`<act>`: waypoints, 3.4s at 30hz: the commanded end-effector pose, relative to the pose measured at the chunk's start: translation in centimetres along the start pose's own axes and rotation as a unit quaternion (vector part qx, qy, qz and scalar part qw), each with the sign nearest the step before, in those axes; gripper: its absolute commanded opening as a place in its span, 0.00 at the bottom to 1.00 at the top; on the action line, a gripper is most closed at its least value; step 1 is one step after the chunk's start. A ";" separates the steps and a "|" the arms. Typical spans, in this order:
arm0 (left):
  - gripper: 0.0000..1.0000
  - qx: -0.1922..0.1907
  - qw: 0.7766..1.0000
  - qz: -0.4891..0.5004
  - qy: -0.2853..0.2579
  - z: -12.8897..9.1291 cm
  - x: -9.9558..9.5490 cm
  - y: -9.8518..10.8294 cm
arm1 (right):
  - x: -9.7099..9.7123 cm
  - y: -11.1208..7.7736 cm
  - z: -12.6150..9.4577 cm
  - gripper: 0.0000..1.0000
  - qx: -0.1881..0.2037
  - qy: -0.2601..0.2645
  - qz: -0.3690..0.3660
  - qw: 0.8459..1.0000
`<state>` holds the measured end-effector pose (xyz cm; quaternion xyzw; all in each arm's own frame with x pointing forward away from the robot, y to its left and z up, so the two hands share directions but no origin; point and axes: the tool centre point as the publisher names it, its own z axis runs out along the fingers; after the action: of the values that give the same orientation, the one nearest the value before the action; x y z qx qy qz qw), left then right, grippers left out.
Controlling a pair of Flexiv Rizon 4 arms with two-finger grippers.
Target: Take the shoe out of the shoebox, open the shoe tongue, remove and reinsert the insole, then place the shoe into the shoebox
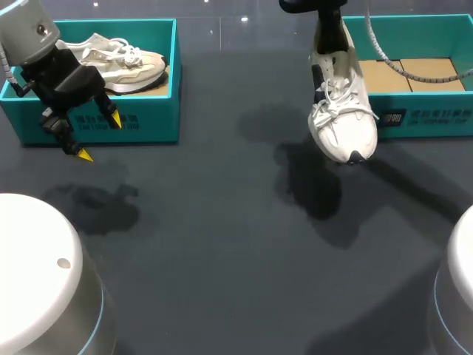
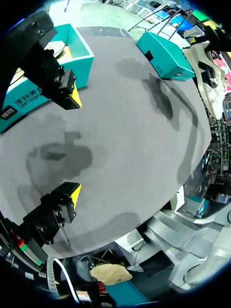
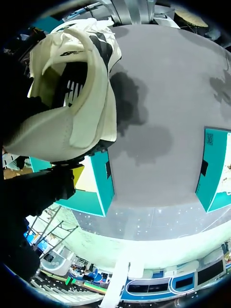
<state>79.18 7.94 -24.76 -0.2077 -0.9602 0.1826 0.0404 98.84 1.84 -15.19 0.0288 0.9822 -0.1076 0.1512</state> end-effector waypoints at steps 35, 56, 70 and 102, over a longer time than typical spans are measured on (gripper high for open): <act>1.00 -0.001 1.000 0.000 0.000 0.0 0.1 0.0 | -16.4 -24.0 8.0 0.00 -0.023 -0.012 -0.034 0.999; 1.00 -0.001 1.000 0.000 0.000 0.0 0.1 0.0 | -12.4 -27.7 10.0 0.00 0.028 0.006 0.214 0.976; 1.00 -0.001 1.000 0.000 0.000 0.0 0.1 0.0 | -8.4 -30.3 10.2 0.00 0.079 0.020 0.473 0.877; 1.00 -0.001 1.000 0.000 0.000 0.0 0.1 0.0 | -5.9 -34.0 11.8 0.00 0.097 0.054 0.702 0.703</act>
<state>79.18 7.94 -24.76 -0.2076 -0.9602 0.1826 0.0404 104.44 -34.09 -17.78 0.7296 0.6689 -0.0599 0.1290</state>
